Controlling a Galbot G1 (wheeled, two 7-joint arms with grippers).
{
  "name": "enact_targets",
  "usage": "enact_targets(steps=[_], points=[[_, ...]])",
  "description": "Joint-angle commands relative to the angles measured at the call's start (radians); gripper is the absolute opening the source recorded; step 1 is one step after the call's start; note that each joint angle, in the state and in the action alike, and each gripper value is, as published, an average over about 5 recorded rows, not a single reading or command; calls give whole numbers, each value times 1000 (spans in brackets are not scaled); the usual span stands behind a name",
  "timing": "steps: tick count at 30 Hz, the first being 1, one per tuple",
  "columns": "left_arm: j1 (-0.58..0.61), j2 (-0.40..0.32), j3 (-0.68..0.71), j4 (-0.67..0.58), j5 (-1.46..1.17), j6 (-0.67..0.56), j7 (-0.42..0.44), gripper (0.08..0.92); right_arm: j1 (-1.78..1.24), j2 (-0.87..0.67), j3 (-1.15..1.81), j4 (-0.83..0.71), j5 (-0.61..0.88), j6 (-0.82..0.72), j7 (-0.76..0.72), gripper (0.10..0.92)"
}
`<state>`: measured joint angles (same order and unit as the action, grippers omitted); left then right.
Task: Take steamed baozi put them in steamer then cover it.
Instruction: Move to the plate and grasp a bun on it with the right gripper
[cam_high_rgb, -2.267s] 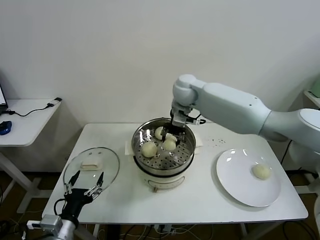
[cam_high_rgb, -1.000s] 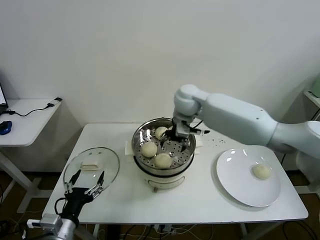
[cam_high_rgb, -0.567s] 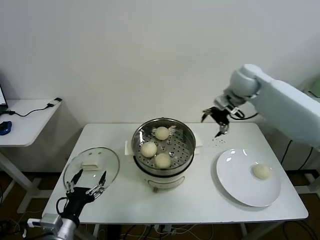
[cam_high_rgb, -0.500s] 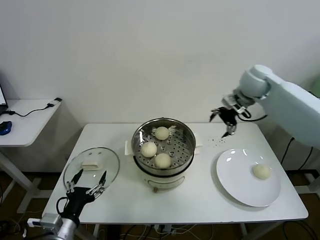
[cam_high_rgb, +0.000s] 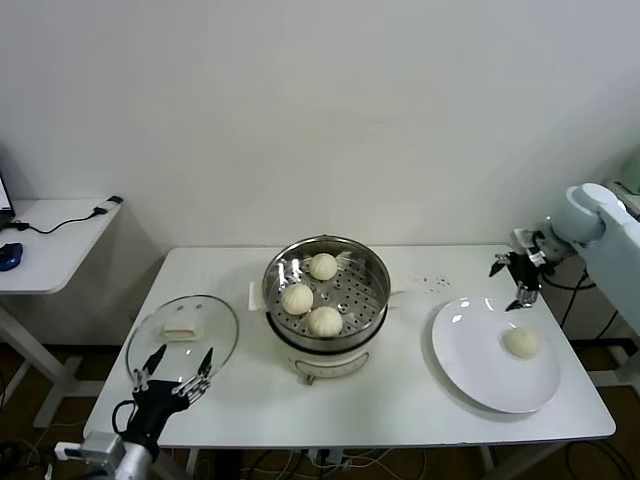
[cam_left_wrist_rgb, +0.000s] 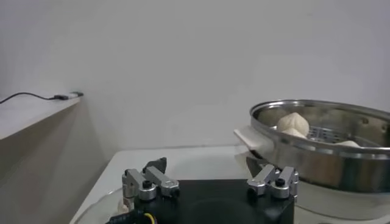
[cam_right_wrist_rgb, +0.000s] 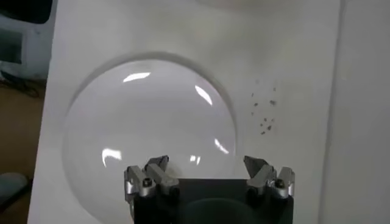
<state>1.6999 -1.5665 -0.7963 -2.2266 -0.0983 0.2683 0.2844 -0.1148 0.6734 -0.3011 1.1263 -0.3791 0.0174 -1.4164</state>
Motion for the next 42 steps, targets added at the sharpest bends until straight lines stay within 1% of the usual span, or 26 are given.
enact_targets(steps=[1, 5, 12, 27, 42], points=[[14, -2, -13, 2, 2, 0, -1, 823, -205, 100, 243, -174, -229, 156, 25, 823], [17, 0, -22, 2, 3, 3, -1, 823, -243, 118, 278, -193, -286, 174, 38, 823], [14, -9, -12, 3, 21, 6, 2, 823, -255, 134, 291, -214, -293, 176, 49, 823], [10, -6, -12, 15, 22, 5, 1, 823, -246, 149, 305, -257, -337, 191, 78, 823], [7, -8, -8, 21, 24, 3, 1, 823, -240, 156, 314, -287, -350, 189, 109, 823]])
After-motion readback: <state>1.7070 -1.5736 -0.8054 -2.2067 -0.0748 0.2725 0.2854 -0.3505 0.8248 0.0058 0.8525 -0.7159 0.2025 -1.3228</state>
